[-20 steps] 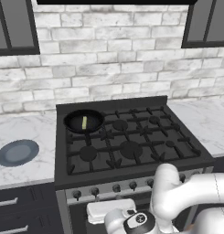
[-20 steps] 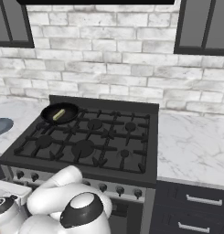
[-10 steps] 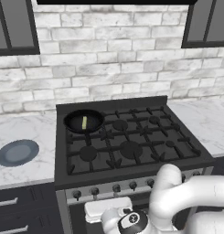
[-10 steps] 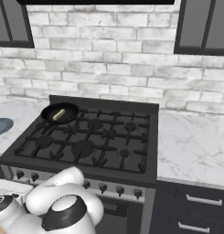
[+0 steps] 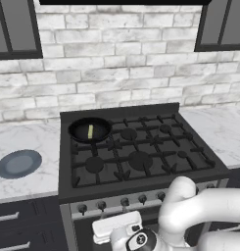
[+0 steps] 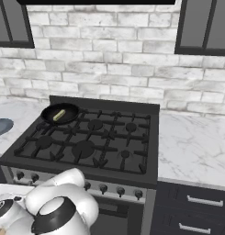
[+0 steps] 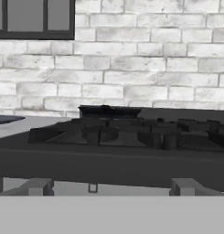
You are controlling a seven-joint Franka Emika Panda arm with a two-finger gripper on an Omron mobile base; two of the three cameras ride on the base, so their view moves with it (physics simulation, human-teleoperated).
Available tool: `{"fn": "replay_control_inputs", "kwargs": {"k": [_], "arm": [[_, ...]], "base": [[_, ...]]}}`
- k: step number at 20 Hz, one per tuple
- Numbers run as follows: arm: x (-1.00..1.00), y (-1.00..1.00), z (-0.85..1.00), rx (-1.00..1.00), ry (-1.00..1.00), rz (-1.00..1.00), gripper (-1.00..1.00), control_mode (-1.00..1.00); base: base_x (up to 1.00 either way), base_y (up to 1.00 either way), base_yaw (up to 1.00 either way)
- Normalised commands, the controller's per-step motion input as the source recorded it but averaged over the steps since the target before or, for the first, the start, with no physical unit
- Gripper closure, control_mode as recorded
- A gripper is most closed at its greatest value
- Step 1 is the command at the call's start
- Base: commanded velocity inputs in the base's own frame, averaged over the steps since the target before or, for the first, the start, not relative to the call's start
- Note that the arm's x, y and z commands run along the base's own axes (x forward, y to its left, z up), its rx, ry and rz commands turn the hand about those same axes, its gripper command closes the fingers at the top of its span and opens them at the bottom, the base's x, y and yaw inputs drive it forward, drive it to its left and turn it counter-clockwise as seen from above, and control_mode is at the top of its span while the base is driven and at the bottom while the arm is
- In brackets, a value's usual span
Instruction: Pick up the butter stick and place it in the pan. Then turn on the burner for the pan.
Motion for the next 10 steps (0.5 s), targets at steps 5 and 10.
{"fn": "replay_control_inputs", "kwargs": {"k": [5,10], "arm": [[0.18,-0.05,-0.19,0.05,-0.07,0.03,-1.0,-1.0],[0.27,0.0,-0.18,0.06,-0.06,0.02,-1.0,-1.0]], "base": [[0.0,0.0,0.0],[0.0,0.0,0.0]]}}
